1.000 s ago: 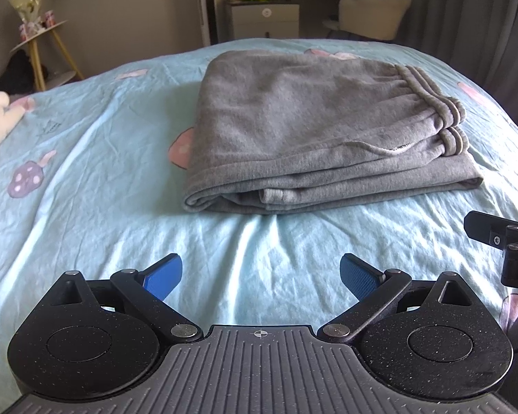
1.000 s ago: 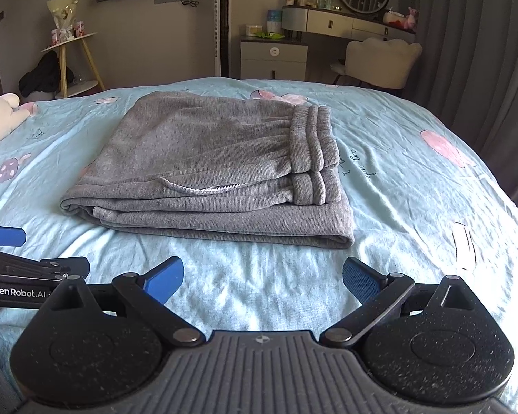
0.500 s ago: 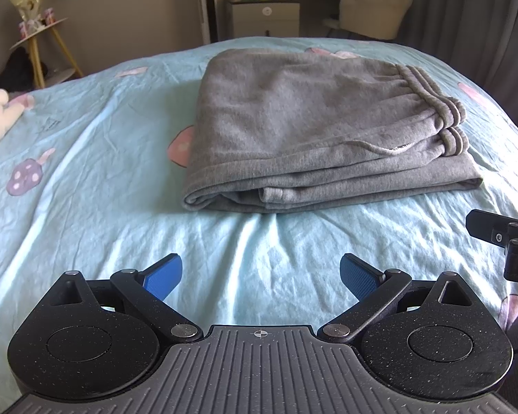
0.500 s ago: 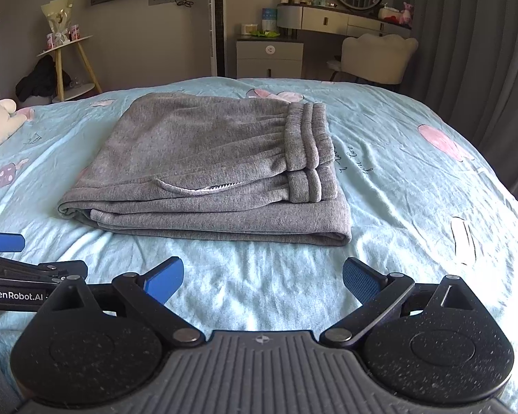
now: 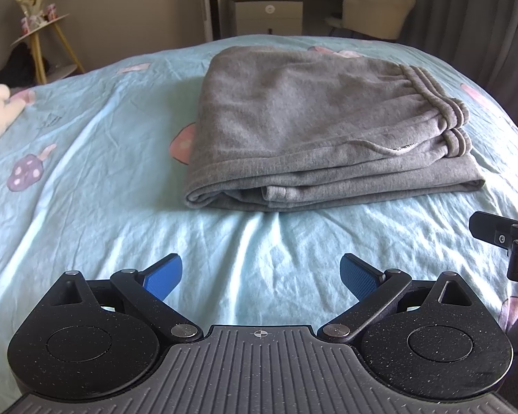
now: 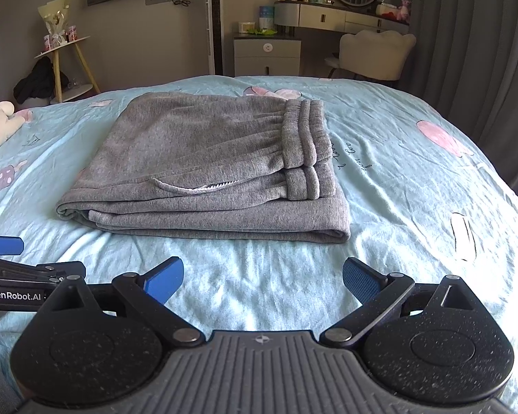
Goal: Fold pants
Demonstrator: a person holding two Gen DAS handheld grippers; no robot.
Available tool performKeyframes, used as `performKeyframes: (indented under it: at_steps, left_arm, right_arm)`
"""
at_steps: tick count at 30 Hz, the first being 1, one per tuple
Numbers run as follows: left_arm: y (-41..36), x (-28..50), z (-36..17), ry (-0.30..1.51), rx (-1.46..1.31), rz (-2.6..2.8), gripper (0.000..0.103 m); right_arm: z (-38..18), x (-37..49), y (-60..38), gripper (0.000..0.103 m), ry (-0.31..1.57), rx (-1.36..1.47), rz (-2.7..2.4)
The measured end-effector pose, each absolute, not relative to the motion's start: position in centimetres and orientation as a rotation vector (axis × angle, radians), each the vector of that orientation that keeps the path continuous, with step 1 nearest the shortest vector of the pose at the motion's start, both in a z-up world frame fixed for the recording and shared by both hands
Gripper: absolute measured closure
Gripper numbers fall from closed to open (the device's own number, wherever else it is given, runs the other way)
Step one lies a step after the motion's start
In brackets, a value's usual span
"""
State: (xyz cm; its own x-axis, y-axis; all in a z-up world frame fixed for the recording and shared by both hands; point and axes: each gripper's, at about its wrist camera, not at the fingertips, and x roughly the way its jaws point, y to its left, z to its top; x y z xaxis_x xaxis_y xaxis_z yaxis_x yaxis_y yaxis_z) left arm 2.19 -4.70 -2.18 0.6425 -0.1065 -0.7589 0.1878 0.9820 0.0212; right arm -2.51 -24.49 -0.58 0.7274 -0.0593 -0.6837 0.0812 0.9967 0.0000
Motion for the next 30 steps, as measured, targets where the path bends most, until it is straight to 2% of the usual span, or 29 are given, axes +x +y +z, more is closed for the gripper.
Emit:
performKeyframes:
  at_steps: [30]
  left_arm:
    - [-4.32,2.04,-1.94,0.831,0.089,-0.148,0.002]
  right_arm:
    - [-0.62,-2.61,-24.64,0.004,0.761,0.050,-0.093]
